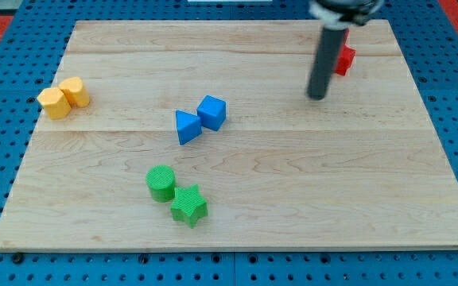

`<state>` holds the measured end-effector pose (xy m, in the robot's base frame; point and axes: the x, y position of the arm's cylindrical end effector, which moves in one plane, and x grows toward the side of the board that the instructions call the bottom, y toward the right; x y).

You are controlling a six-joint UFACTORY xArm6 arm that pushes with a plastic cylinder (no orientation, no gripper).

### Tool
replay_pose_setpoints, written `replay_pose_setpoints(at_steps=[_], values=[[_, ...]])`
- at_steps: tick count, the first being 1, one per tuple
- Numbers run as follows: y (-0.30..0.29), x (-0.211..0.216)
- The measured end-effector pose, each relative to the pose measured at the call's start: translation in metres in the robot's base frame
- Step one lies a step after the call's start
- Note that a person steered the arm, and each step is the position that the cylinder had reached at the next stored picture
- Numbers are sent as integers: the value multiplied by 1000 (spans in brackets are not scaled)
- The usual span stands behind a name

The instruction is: Move blue cube towards red star

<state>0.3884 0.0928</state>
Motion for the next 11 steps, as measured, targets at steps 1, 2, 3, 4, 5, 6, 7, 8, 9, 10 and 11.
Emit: replay_pose_setpoints(at_steps=[1,2,3,4,5,6,7,8,9,10,11], values=[[-96,-26],[-198,-6],[-188,28],[-105,28],[-33,28],[3,42],[29,24],[83,17],[127,51],[147,32],[88,13]])
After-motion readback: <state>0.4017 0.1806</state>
